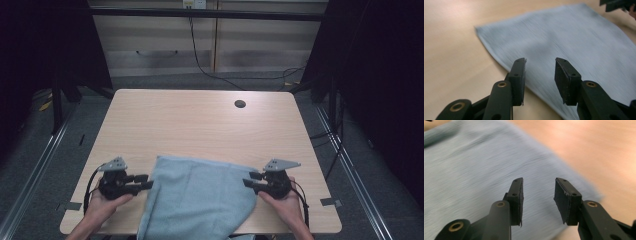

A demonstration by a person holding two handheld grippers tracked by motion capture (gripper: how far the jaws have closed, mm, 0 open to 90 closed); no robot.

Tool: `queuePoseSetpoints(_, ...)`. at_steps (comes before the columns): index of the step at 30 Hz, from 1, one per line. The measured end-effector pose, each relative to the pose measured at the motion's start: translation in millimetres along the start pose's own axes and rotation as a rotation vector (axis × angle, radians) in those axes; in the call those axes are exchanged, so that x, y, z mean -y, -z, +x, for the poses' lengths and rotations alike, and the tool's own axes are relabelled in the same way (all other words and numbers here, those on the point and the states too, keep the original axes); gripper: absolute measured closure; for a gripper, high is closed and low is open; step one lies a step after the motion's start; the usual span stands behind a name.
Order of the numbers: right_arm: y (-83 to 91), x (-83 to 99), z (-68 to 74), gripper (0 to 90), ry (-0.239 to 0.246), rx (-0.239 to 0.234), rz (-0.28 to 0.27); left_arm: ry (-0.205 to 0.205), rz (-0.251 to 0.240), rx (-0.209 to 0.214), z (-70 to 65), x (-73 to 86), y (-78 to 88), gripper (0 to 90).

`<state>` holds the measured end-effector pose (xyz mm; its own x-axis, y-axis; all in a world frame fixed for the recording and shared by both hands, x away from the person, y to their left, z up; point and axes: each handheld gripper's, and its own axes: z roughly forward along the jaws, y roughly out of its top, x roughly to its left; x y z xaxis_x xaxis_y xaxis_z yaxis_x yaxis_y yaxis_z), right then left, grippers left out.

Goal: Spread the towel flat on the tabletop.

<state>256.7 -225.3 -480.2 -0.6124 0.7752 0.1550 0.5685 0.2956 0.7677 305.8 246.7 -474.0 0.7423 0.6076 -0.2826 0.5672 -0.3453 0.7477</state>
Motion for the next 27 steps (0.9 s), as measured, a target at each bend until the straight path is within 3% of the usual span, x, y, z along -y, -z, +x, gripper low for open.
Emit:
queuePoseSetpoints(1, -6.1, -4.0, -10.6, 58.5, -0.003, 0.041, 0.008, -0.001, 0.002, -0.026, 3.5, -4.7, -4.2, 58.6)
queuePoseSetpoints(3, -11.1, -4.9, -17.7, 58.5, -0.016, 0.049, 0.012, 0.018, 0.015, -0.044, 14.1, -14.4, -18.7, 57.7)
queuePoseSetpoints(4, -14.8, -4.6, -22.2, 58.1, -0.025, 0.055, 0.015, 0.022, 0.006, -0.071, 17.1, -15.6, -25.1, 55.7)
queuePoseSetpoints(5, -18.2, -3.6, -25.4, 57.0, -0.032, 0.070, 0.022, 0.027, 0.011, -0.069, 20.1, -15.2, -31.6, 53.8)
queuePoseSetpoints(7, -22.8, -0.9, -28.8, 56.5, -0.035, 0.075, 0.036, 0.017, 0.050, -0.116, 22.9, -12.2, -42.2, 51.6)
queuePoseSetpoints(8, -24.2, 0.3, -28.4, 55.4, -0.032, 0.087, 0.045, 0.011, 0.062, -0.118, 23.1, -11.0, -44.7, 49.1)
queuePoseSetpoints(12, -25.8, 2.2, -26.5, 52.1, -0.022, 0.096, 0.046, -0.043, 0.084, -0.150, 17.3, -9.3, -48.2, 45.9)
queuePoseSetpoints(16, -30.9, 4.2, -21.7, 50.5, 0.024, 0.131, 0.070, -0.150, 0.104, -0.206, 7.7, -6.3, -49.4, 47.6)
queuePoseSetpoints(20, -29.5, 4.9, -22.8, 51.4, 0.010, 0.141, 0.071, -0.174, 0.099, -0.159, 3.3, -4.7, -49.1, 68.2)
queuePoseSetpoints(22, -28.8, 5.2, -21.9, 60.1, 0.020, 0.125, 0.070, -0.171, 0.097, -0.134, 2.8, -4.2, -49.4, 79.0)
queuePoseSetpoints(27, -28.9, 5.6, -18.7, 81.2, 0.014, 0.075, 0.059, -0.105, 0.075, -0.095, 5.9, -2.2, -48.5, 85.0)
